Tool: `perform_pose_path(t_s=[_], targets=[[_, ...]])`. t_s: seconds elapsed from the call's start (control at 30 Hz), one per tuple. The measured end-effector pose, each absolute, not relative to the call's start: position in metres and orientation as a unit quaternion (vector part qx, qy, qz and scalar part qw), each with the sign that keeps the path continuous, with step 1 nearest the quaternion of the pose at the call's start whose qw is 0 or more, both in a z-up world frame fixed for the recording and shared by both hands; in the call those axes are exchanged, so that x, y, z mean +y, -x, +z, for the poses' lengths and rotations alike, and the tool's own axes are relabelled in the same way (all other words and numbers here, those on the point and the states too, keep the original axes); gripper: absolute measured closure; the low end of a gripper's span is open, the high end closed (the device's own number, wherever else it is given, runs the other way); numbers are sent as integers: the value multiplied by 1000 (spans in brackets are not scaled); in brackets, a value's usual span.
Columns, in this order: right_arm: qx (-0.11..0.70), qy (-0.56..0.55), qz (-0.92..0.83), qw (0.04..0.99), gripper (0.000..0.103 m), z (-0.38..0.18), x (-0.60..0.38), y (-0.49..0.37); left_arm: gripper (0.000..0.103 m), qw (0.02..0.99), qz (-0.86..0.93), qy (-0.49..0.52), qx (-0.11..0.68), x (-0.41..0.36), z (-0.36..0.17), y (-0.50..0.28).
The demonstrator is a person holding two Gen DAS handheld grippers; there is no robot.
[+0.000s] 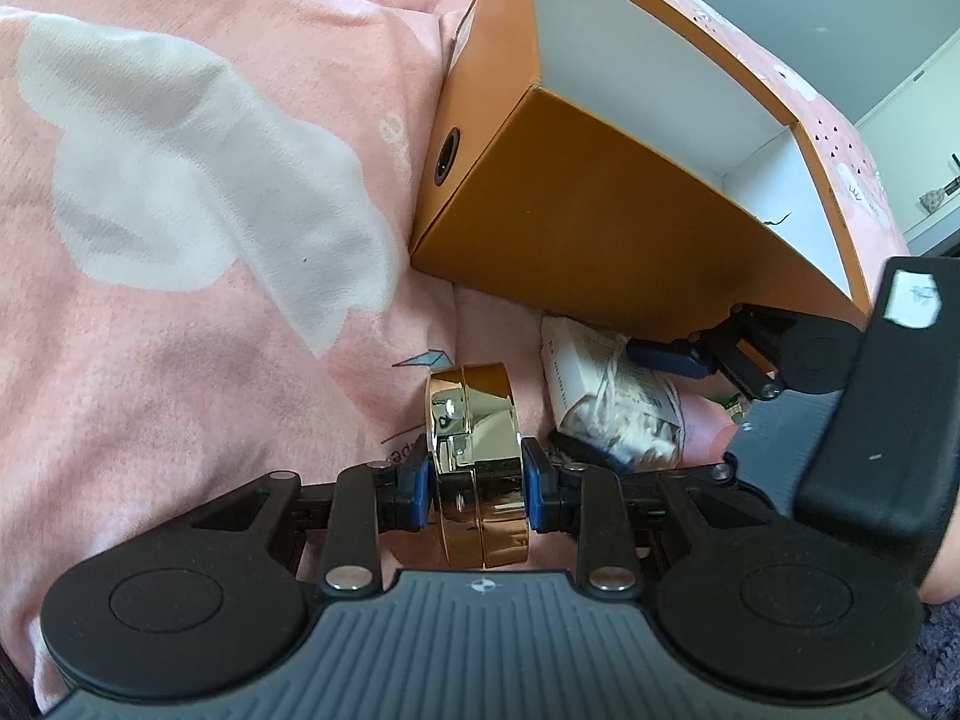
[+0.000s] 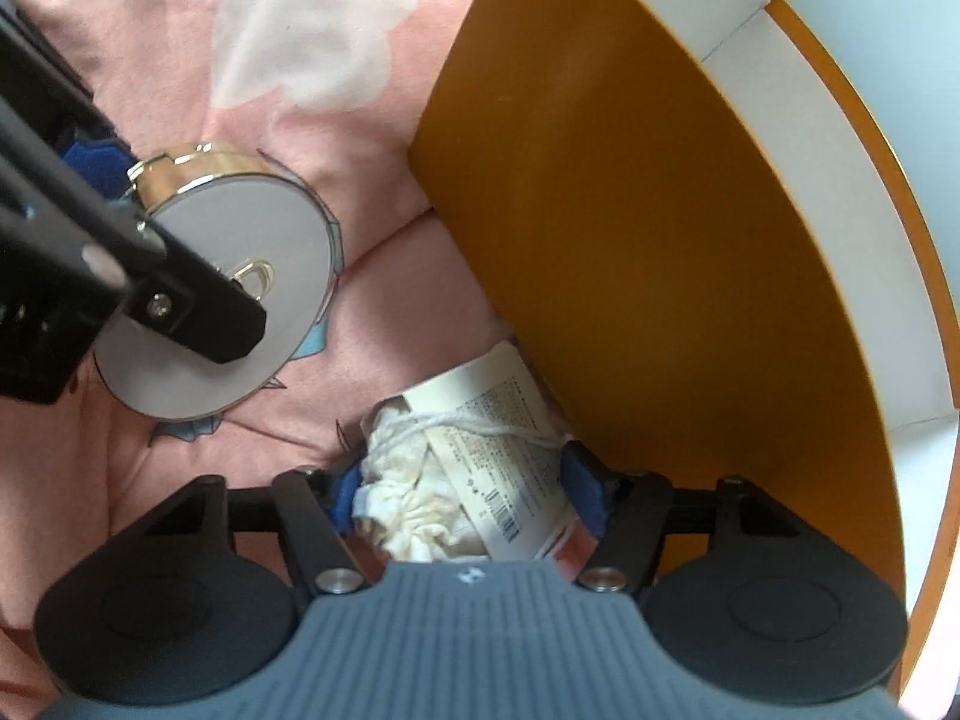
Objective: Organize rigid objects
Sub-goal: 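Lift the compact with the left tool while the right tool grasps and lifts the cloth pouch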
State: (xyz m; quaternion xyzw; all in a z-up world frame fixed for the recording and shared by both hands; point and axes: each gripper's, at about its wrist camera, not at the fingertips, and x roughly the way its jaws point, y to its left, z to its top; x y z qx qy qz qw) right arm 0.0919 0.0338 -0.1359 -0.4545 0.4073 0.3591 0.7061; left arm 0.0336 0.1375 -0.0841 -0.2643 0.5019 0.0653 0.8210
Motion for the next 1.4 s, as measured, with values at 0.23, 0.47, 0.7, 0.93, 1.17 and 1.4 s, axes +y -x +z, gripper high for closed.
perform_pose_path(t_s=[0.23,0.47,0.7,0.93,1.17,1.4], targets=[[392,443,361,721,69,-108,31,-86,70,825,66,263,495,135,-80,-31],[418,365,363,748,79,-68,15,-96,70,836,64,254,483,133,-69,-29],[455,254,377,766,79,-25,-10,-110,70,854,47,246,456,131,-45,-22],[447,175,390,786,79,32,-46,-108,70,881,20,233,411,119,-5,-22],[421,104,381,817,79,77,-77,-118,70,903,-9,214,372,113,33,-38],[402,69,351,843,79,94,-92,-151,70,911,-15,214,353,121,50,-76]])
